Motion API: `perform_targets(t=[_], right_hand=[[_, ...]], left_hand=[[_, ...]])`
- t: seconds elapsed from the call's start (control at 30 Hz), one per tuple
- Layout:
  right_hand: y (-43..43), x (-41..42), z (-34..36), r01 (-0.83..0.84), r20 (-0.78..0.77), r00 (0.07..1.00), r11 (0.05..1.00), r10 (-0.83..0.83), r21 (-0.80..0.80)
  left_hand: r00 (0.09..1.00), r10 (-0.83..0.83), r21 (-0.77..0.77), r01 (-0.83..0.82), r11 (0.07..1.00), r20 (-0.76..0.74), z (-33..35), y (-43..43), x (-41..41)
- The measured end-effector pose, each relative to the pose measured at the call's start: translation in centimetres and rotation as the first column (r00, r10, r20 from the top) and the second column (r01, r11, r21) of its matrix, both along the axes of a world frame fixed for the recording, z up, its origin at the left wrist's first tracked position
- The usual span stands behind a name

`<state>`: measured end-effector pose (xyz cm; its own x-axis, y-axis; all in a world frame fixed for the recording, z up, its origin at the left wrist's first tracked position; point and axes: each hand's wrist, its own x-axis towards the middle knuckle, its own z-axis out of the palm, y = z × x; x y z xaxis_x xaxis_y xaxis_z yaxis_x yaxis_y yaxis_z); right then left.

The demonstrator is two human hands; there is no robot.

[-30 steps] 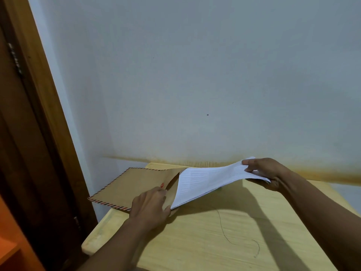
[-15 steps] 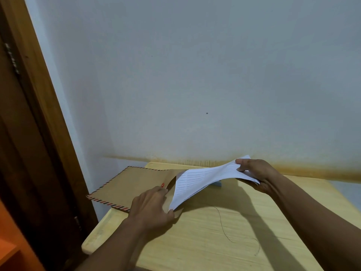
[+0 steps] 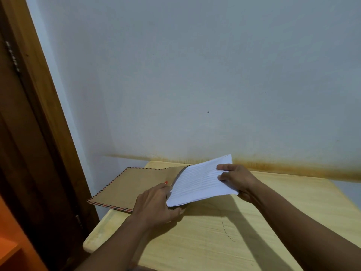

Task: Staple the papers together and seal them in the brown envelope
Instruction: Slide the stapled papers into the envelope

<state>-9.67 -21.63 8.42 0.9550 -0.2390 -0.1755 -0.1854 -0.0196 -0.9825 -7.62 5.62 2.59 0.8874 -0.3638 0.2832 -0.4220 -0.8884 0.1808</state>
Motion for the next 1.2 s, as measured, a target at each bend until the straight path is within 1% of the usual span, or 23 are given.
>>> perform_targets(t=[0.1, 0.17, 0.2, 0.27, 0.3, 0.37, 0.47, 0.53, 0.67, 0.77, 0.9, 0.93, 0.97, 1.0, 1.03, 1.07, 1.1, 1.13, 1.17, 1.2], right_hand=[[2.1, 0.7, -1.1, -0.082, -0.036, 0.996, 0.997, 0.081, -0.018], [3.4, 0.9, -1.3, -0.171, -0.066, 0.983, 0.985, 0.169, -0.026], [3.9, 0.9, -1.2, -0.226, -0.088, 0.972, 0.971, 0.219, -0.074], [4.2, 0.8, -0.7, -0.323, -0.152, 0.944, 0.912, 0.293, -0.252], [4.0, 0.7, -0.4, -0.347, -0.172, 0.937, 0.879, 0.305, -0.327], [3.3, 0.8, -0.1, -0.327, -0.161, 0.945, 0.865, 0.286, -0.38], [3.0, 1.2, -0.3, -0.21, -0.108, 0.977, 0.897, 0.182, -0.389], [4.1, 1.4, -0.5, -0.187, -0.09, 0.982, 0.915, 0.165, -0.357], [6.6, 2.0, -1.4, -0.215, -0.115, 0.973, 0.963, 0.198, -0.162], [8.0, 2.3, -1.6, -0.233, -0.131, 0.966, 0.969, 0.222, -0.076], [8.6, 1.8, -1.4, -0.272, -0.117, 0.951, 0.954, 0.287, 0.124], [8.4, 1.8, -1.6, -0.255, -0.105, 0.956, 0.955, 0.272, 0.154], [8.1, 1.8, -1.6, -0.208, -0.075, 0.973, 0.969, 0.219, 0.136], [7.5, 2.0, -1.8, -0.112, -0.013, 0.993, 0.992, 0.113, 0.049], [6.6, 2.3, -2.0, 0.024, 0.066, 0.998, 0.997, -0.019, -0.079], [5.6, 2.4, -2.2, 0.166, 0.144, 0.98, 0.965, -0.139, -0.201], [4.6, 2.1, -2.2, 0.257, 0.189, 0.959, 0.926, -0.21, -0.275], [3.6, 1.8, -2.4, 0.265, 0.189, 0.958, 0.915, -0.214, -0.305], [2.8, 1.2, -2.6, 0.184, 0.129, 0.98, 0.935, -0.152, -0.303], [2.2, 0.8, -3.1, 0.043, 0.025, 0.999, 0.958, -0.037, -0.282]], left_hand=[[1.0, -0.024, -0.01, 0.024, 1.0, -0.009, -0.1, -0.1, 0.0], [0.999, -0.046, -0.015, 0.046, 0.999, -0.015, 0.0, -0.2, 0.0], [0.998, -0.056, -0.019, 0.056, 0.998, -0.017, 0.0, -0.1, 0.0], [0.997, -0.071, -0.016, 0.071, 0.997, -0.016, 0.2, 0.2, 0.1], [0.997, -0.073, -0.007, 0.073, 0.997, -0.008, 0.2, 0.4, 0.2], [0.997, -0.081, 0.005, 0.081, 0.997, 0.018, 0.2, 0.7, 0.2], [0.992, -0.12, 0.007, 0.12, 0.993, 0.037, 0.3, 0.4, 0.1], [0.986, -0.156, 0.006, 0.156, 0.988, 0.05, 0.3, -0.4, -0.1], [0.978, -0.193, -0.049, 0.197, 0.979, 0.073, 0.8, -1.8, -0.6], [0.972, -0.223, -0.064, 0.228, 0.972, 0.076, 1.2, -2.0, -1.0], [0.971, -0.225, -0.102, 0.233, 0.967, 0.085, 1.1, -1.3, -1.0], [0.973, -0.216, -0.12, 0.225, 0.967, 0.079, 0.9, -1.1, -1.0], [0.976, -0.203, -0.136, 0.211, 0.968, 0.073, 0.7, -0.9, -0.9], [0.98, -0.186, -0.148, 0.195, 0.97, 0.071, 0.6, -0.8, -0.8], [0.983, -0.171, -0.163, 0.181, 0.97, 0.072, 0.4, -0.7, -0.6], [0.984, -0.161, -0.179, 0.172, 0.969, 0.075, 0.2, -0.7, -0.5], [0.984, -0.159, -0.197, 0.171, 0.965, 0.077, 0.0, -0.7, -0.4], [0.984, -0.162, -0.22, 0.175, 0.96, 0.075, -0.1, -0.7, -0.5], [0.984, -0.166, -0.241, 0.179, 0.954, 0.072, -0.2, -0.7, -0.5], [0.983, -0.169, -0.262, 0.181, 0.948, 0.068, -0.2, -0.8, -0.6]])
